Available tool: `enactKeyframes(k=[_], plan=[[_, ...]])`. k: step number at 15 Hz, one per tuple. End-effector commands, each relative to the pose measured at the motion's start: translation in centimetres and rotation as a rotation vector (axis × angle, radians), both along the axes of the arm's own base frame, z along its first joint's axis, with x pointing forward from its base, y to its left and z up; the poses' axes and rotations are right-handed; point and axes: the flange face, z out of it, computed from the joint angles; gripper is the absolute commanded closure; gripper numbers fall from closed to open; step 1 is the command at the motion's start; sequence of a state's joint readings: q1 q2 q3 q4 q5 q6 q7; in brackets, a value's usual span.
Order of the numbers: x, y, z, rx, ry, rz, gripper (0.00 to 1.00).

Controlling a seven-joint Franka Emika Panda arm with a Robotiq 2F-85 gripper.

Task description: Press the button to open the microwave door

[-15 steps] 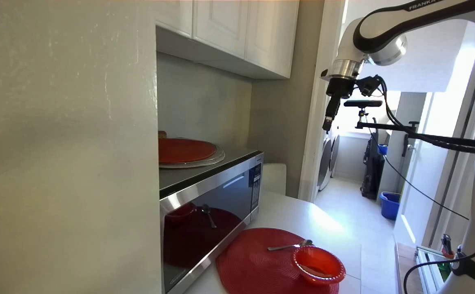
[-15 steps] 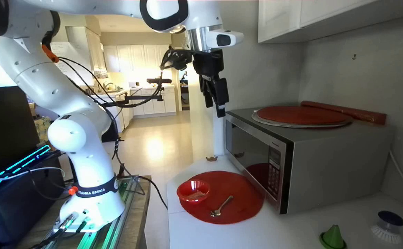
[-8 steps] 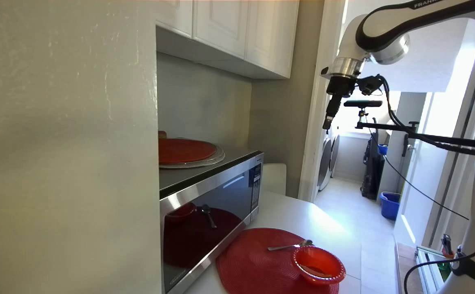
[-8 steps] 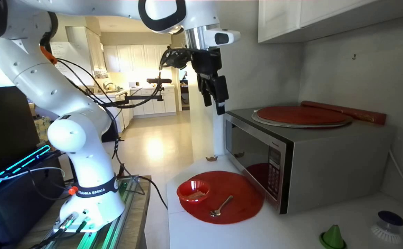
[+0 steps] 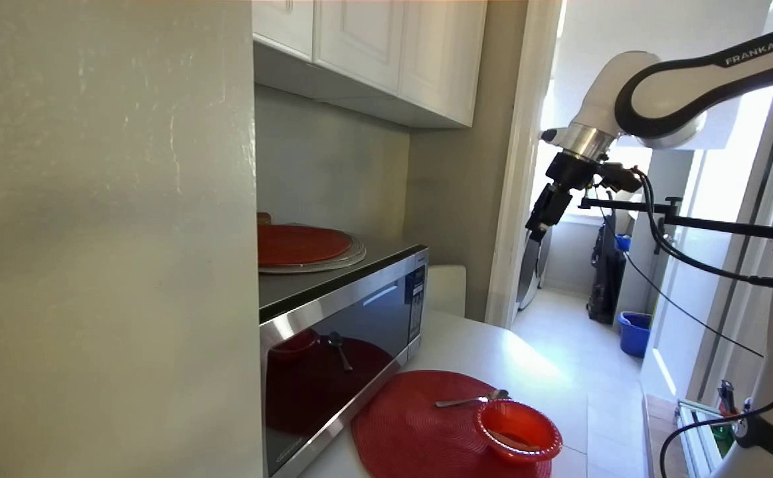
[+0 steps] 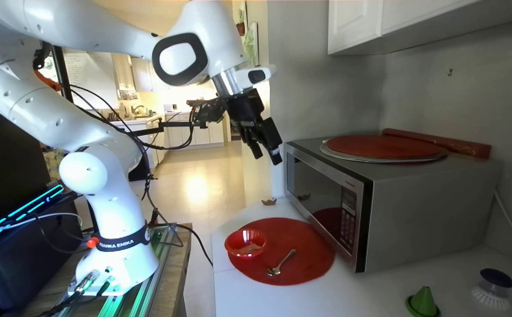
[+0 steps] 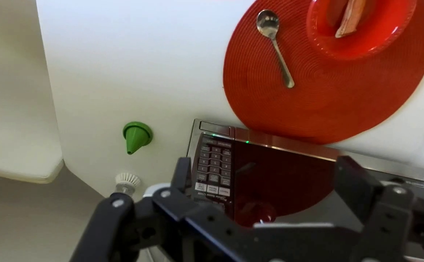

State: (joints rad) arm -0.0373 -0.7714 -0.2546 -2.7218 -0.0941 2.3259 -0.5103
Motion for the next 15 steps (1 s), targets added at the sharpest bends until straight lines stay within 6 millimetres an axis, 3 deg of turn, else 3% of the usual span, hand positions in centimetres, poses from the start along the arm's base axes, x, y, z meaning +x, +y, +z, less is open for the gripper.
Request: enactKeyframes(k=[1,3,4,7,10,15], plan=[[1.3,-0.7,-3.4,0.024,-0.007,0.039,0.00],[1.8,-0.7,-5.6,0.026,0.002,0.062,0.00],[0.8,-0.5,-3.8,0.019,-0.005,0.033,0.00],[1.8,-0.6,-5.5,0.018,0.019,0.046,0.00],[1.9,-0.6,-5.7,0.017,0.023,0.047,0.00],[5.3,-0.6,-9.9,-0.013,-0.053,-0.105,0.00]])
